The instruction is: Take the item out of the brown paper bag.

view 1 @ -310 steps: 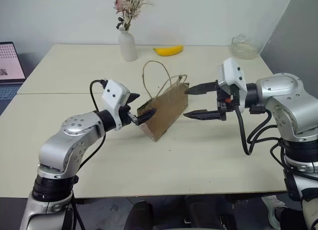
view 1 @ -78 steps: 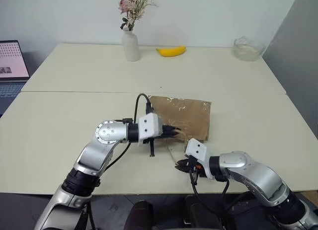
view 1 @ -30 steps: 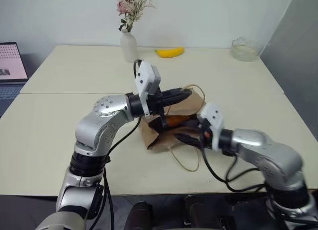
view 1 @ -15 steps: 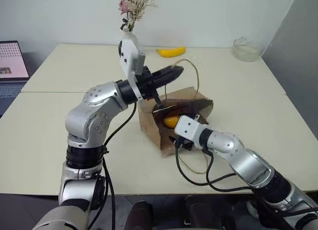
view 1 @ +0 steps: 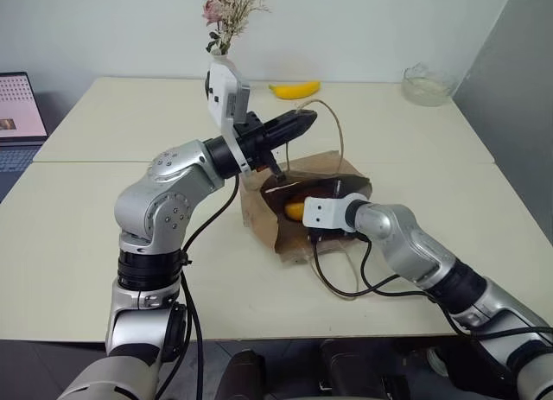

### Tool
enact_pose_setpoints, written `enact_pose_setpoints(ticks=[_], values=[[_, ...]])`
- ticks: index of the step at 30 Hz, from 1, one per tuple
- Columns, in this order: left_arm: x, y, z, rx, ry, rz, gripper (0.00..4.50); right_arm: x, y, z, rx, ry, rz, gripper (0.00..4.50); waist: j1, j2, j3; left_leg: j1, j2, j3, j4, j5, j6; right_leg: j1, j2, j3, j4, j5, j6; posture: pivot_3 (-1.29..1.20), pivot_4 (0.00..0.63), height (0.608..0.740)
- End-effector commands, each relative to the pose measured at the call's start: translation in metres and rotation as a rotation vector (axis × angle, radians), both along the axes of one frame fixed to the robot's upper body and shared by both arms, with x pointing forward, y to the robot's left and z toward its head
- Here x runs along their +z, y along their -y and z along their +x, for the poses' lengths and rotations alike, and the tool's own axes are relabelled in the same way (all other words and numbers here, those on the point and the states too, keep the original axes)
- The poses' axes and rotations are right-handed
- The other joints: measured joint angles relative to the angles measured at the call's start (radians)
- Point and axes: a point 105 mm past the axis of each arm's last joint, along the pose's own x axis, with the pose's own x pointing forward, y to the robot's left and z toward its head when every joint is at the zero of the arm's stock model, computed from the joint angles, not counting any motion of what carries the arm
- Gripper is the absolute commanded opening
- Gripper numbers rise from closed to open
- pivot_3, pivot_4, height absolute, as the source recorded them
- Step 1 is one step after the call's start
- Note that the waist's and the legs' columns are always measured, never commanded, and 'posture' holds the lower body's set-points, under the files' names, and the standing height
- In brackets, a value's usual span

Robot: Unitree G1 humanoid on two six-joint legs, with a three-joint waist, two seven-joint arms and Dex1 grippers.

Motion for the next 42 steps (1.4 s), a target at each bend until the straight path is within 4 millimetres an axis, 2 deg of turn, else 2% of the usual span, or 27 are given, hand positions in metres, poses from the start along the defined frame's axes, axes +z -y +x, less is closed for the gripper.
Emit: enact_pose_setpoints(ticks=[1,3,5,10,13,16,20,22,24,26,27,28,31,36,38,42], values=[[0.007,-0.001,-0.006,0.001,0.051,-0.001,0.0,0.011,-0.012,-0.002,0.066,0.014,0.021,3.92,0.0,0.0,0.0,0.0,0.0,0.0,0.0,0.0,0.0,0.0,0.0,0.0,0.0,0.0,0.0,0.0,0.15,0.74],[0.004,-0.003,-0.005,0.011,0.048,0.014,0.0,0.014,-0.016,-0.007,0.102,0.001,0.039,3.22,0.0,0.0,0.0,0.0,0.0,0.0,0.0,0.0,0.0,0.0,0.0,0.0,0.0,0.0,0.0,0.0,0.15,0.74],[0.001,-0.005,-0.003,0.028,0.044,0.027,0.0,0.018,-0.019,-0.012,0.132,-0.017,0.057,2.86,0.0,0.0,0.0,0.0,0.0,0.0,0.0,0.0,0.0,0.0,0.0,0.0,0.0,0.0,0.0,0.0,0.15,0.74],[-0.003,-0.009,0.006,0.087,0.053,0.057,0.0,0.036,-0.024,-0.04,0.239,-0.215,0.21,2.86,0.002,0.0,0.0,0.0,0.0,0.0,0.0,0.0,0.0,0.0,0.0,0.0,0.0,0.0,0.0,0.0,0.15,0.74],[-0.005,-0.008,0.008,0.096,0.062,0.065,0.0,0.045,-0.014,-0.059,0.308,-0.331,0.261,2.86,0.003,0.0,0.0,0.0,0.0,-0.001,0.0,0.0,0.0,0.0,0.0,-0.001,0.0,0.0,0.0,0.0,0.15,0.74],[-0.008,-0.009,0.011,0.116,0.065,0.079,0.0,0.062,0.001,-0.08,0.366,-0.442,0.355,2.86,0.005,0.0,0.0,0.0,-0.001,-0.001,0.0,0.0,0.0,0.001,-0.001,-0.002,0.0,0.0,0.0,0.0,0.15,0.74],[-0.012,-0.011,0.014,0.143,0.062,0.093,0.0,0.103,0.02,-0.101,0.4,-0.529,0.564,2.86,0.004,0.0,0.0,0.0,-0.001,-0.001,0.0,0.0,0.0,0.001,-0.001,-0.002,0.0,0.0,0.0,0.0,0.15,0.74],[-0.014,-0.012,0.016,0.161,0.058,0.097,0.0,0.127,0.032,-0.101,0.383,-0.531,0.719,2.86,0.002,0.0,0.0,0.0,0.0,-0.001,0.0,0.0,0.0,0.001,-0.001,-0.001,0.0,0.0,0.0,0.0,0.15,0.74],[-0.018,-0.015,0.018,0.177,0.056,0.105,0.0,0.143,0.059,-0.087,0.27,-0.463,0.839,2.86,0.002,0.0,0.0,0.001,0.0,-0.001,0.0,0.0,0.0,0.002,-0.001,-0.002,0.0,0.0,0.0,0.0,0.15,0.74],[-0.023,-0.017,0.02,0.19,0.044,0.108,0.0,0.151,0.093,-0.068,0.114,-0.373,0.926,2.86,0.003,0.0,0.0,0.001,0.0,-0.001,0.0,0.0,0.0,0.002,-0.001,-0.002,0.0,0.0,0.0,0.0,0.15,0.74],[-0.025,-0.018,0.021,0.193,0.04,0.109,0.0,0.15,0.105,-0.061,0.054,-0.336,0.93,2.86,0.003,0.0,0.0,0.001,-0.001,-0.001,0.0,0.0,0.0,0.002,-0.001,-0.001,0.0,0.0,0.0,0.0,0.15,0.74],[-0.026,-0.019,0.021,0.195,0.038,0.113,0.0,0.14,0.117,-0.052,-0.022,-0.296,0.872,2.86,0.003,0.0,0.0,0.001,-0.001,0.0,0.0,0.0,0.0,0.002,-0.001,-0.001,0.0,0.0,0.0,0.0,0.15,0.74],[-0.029,-0.02,0.023,0.195,0.041,0.126,0.0,0.102,0.147,-0.028,-0.222,-0.22,0.645,2.86,0.003,0.0,0.0,0.0,-0.001,0.0,-0.001,0.0,0.001,0.002,-0.001,0.0,-0.003,0.0,0.0,0.0,0.15,0.74],[-0.029,-0.02,0.024,0.192,0.043,0.127,0.0,0.053,0.168,-0.01,-0.302,-0.199,0.327,2.86,-0.002,0.001,0.001,0.0,-0.001,0.002,-0.002,0.0,0.001,0.0,0.0,0.002,-0.002,0.0,0.0,0.0,0.15,0.74],[-0.03,-0.02,0.023,0.19,0.042,0.127,0.0,0.04,0.173,-0.007,-0.3,-0.191,0.222,2.86,-0.001,0.001,0.001,0.0,0.0,0.001,-0.002,0.0,0.0,0.0,0.0,0.001,-0.002,0.0,0.0,0.0,0.15,0.74],[-0.032,-0.021,0.021,0.191,0.04,0.13,0.0,0.022,0.173,-0.016,-0.204,-0.237,0.088,2.86,0.0,0.002,0.002,0.0,-0.001,0.001,-0.002,0.0,0.0,0.0,0.0,0.001,-0.002,0.0,0.0,0.0,0.15,0.74]])
